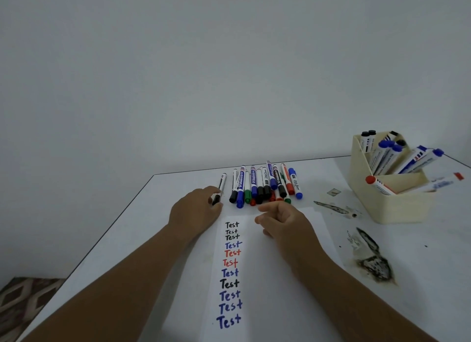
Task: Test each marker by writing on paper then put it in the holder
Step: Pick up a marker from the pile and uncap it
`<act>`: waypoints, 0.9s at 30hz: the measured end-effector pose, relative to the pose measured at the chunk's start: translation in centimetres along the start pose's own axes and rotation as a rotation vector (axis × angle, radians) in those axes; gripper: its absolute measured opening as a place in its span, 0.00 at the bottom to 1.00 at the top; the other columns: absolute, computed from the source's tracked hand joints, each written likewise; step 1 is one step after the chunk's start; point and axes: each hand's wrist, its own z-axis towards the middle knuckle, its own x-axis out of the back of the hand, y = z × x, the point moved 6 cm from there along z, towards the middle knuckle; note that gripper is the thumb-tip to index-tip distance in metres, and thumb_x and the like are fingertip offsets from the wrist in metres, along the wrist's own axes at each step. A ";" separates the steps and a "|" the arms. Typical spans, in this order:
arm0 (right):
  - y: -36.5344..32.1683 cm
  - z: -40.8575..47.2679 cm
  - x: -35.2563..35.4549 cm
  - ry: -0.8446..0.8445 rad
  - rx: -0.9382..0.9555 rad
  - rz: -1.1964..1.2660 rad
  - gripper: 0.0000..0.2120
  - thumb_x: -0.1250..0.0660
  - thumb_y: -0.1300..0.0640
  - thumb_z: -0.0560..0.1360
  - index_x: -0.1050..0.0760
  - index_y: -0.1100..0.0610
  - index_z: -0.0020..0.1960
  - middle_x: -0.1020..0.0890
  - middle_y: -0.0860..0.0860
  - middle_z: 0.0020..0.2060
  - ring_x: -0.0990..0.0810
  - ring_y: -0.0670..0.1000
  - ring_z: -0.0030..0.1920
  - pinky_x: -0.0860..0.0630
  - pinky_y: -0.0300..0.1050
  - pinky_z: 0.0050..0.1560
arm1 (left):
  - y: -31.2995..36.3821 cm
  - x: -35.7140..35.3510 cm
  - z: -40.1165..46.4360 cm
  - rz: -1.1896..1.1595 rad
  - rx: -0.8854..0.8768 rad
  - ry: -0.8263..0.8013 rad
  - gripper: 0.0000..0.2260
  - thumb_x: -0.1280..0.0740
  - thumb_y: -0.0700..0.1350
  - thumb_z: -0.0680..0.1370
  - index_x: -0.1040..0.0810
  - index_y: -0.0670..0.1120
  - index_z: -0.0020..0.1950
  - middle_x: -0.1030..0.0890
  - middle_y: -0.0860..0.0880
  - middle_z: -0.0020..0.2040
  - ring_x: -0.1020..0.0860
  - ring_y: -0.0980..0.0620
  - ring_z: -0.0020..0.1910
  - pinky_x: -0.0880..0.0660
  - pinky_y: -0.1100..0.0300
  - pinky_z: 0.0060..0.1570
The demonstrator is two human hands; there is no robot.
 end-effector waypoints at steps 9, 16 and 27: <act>-0.1 0.0 0.1 -0.001 0.007 0.031 0.07 0.32 0.55 0.79 0.23 0.42 0.51 0.15 0.50 0.46 0.16 0.53 0.51 0.18 0.52 0.57 | -1.1 1.1 -0.1 -0.116 0.126 0.091 0.09 0.35 0.49 0.77 0.19 0.57 0.55 0.17 0.57 0.52 0.23 0.55 0.47 0.26 0.59 0.46; -0.4 -0.1 0.2 -0.009 0.009 0.094 0.08 0.32 0.55 0.79 0.24 0.42 0.52 0.15 0.48 0.48 0.16 0.50 0.51 0.18 0.50 0.57 | -1.8 3.8 -5.1 -0.820 0.300 0.250 0.11 0.33 0.45 0.79 0.18 0.57 0.58 0.18 0.57 0.40 0.20 0.54 0.36 0.18 0.53 0.43; -2.8 -1.7 0.7 -0.055 0.105 0.363 0.19 0.31 0.46 0.69 0.20 0.55 0.56 0.17 0.55 0.35 0.25 0.52 0.30 0.26 0.46 0.33 | 4.9 3.0 -9.9 -0.552 -0.215 0.008 0.15 0.36 0.41 0.82 0.21 0.58 0.63 0.22 0.61 0.51 0.25 0.60 0.52 0.31 0.73 0.47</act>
